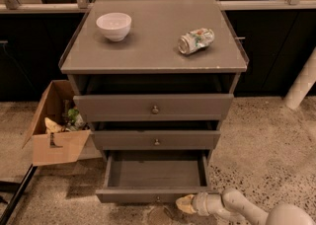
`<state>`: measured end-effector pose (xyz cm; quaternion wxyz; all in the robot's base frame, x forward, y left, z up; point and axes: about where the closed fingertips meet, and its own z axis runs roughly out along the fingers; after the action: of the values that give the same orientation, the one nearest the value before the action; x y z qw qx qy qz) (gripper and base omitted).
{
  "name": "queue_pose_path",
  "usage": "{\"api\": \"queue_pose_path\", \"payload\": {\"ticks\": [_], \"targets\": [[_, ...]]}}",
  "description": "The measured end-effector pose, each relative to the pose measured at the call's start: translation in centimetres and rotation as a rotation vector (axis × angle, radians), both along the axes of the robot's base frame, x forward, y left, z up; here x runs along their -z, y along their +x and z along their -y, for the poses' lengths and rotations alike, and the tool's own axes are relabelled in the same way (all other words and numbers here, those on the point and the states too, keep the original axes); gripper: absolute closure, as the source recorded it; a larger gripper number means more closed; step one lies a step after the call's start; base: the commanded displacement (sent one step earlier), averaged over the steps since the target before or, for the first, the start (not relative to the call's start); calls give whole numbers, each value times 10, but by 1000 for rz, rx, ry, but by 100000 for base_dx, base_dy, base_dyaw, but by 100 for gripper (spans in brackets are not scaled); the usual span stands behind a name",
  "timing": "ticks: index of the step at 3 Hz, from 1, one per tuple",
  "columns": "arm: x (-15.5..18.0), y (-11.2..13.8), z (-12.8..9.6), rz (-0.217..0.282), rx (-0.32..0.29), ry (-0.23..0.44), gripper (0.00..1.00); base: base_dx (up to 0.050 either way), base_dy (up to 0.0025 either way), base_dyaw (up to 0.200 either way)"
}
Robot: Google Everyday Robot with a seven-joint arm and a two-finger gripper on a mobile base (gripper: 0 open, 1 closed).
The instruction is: Close bottom drawer
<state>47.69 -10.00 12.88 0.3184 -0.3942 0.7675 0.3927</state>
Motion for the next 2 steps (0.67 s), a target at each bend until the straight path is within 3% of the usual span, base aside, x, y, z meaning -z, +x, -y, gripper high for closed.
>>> {"api": "queue_pose_path", "payload": {"ticks": [2], "targets": [[4,29,-6,0,-20,-10,100,0,0,0]]}}
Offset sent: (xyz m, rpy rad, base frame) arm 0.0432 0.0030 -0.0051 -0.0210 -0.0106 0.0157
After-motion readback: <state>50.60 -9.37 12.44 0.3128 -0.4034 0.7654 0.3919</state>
